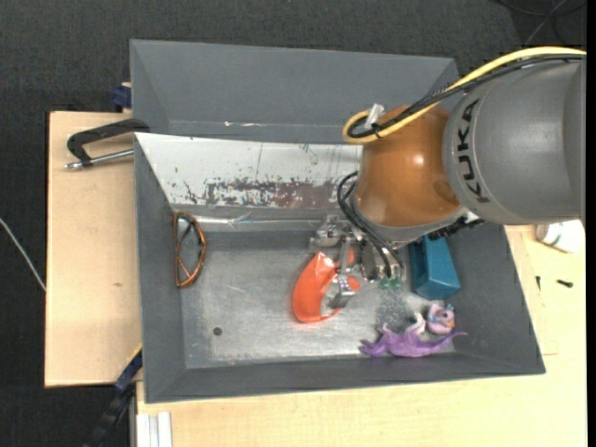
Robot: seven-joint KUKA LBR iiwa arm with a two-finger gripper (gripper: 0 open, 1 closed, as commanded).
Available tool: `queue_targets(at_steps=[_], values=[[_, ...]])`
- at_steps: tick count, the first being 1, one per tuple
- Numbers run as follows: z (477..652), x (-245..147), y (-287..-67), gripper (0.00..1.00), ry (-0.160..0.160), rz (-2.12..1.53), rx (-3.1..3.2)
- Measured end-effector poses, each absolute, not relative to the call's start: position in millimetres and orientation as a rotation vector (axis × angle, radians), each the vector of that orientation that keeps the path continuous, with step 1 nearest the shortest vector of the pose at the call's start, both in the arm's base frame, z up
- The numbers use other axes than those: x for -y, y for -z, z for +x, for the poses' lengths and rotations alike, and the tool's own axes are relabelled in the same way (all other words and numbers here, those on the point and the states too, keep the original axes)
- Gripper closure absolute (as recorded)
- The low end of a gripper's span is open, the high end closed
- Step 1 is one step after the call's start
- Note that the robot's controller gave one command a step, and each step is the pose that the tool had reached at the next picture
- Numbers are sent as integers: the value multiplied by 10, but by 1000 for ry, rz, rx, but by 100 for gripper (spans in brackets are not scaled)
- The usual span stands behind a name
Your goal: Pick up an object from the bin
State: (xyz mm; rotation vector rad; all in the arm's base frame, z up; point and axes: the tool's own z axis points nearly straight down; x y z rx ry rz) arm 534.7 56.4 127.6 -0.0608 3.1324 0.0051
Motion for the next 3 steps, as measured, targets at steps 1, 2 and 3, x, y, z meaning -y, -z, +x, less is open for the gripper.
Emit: queue_targets(at_steps=[1,2,3], values=[[5782,-97,-791,100,-3,-114,-3129],[5782,-97,-790,100,-3,-114,-3129],[5682,324,-2367,100,1,-120,-3129]])
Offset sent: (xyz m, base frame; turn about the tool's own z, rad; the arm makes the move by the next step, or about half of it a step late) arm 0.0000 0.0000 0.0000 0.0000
